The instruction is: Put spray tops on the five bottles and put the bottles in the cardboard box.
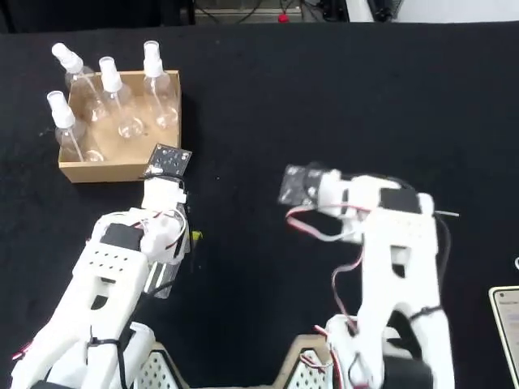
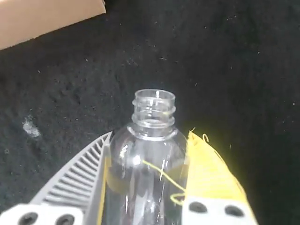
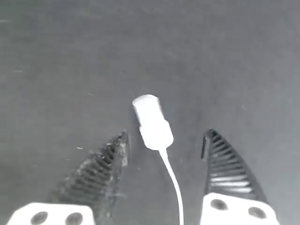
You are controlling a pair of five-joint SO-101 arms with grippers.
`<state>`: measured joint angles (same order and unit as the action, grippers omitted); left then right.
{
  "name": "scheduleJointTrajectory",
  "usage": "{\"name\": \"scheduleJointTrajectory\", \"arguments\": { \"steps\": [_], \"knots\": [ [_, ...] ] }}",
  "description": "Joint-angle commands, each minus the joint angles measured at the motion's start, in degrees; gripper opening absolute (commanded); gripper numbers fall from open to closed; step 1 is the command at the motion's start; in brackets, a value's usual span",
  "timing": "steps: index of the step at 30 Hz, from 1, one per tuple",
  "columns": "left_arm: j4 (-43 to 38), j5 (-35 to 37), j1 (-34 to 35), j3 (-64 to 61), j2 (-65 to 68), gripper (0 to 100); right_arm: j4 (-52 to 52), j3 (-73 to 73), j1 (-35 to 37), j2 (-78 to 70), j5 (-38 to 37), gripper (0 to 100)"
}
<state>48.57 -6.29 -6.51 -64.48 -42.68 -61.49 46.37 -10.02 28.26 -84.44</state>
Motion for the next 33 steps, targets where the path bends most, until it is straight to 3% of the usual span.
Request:
{"name": "scheduleJointTrajectory", "arguments": {
  "steps": [1,6,14,24,27,31,33],
  "knots": [
    [-0.9,0.4,-0.4,0.7,-1.6,4,1.9,-7.6,-4.0,-9.4,-0.6,28.5],
    [-3.3,0.3,-0.2,-0.6,-1.6,4,2.1,-16.4,-5.5,-22.7,-1.5,33.5],
    [-3.6,0.2,0.1,-0.6,-1.6,4,-1.3,-18.5,-5.5,-29.8,-13.9,33.9],
    [-3.6,0.2,0.1,-0.6,-1.6,4,1.7,-18.7,-5.5,-37.4,-14.1,33.8],
    [-3.6,0.2,0.1,-0.6,-1.6,4,1.8,-18.9,-5.5,-36.8,-10.0,27.2],
    [-3.7,0.2,0.1,-0.6,-1.6,4,1.8,-19.1,-2.8,-34.2,2.3,0.5],
    [-3.7,0.2,0.1,-0.7,-1.6,4,1.6,-19.2,-1.2,-32.6,9.6,5.1]
  ]
}}
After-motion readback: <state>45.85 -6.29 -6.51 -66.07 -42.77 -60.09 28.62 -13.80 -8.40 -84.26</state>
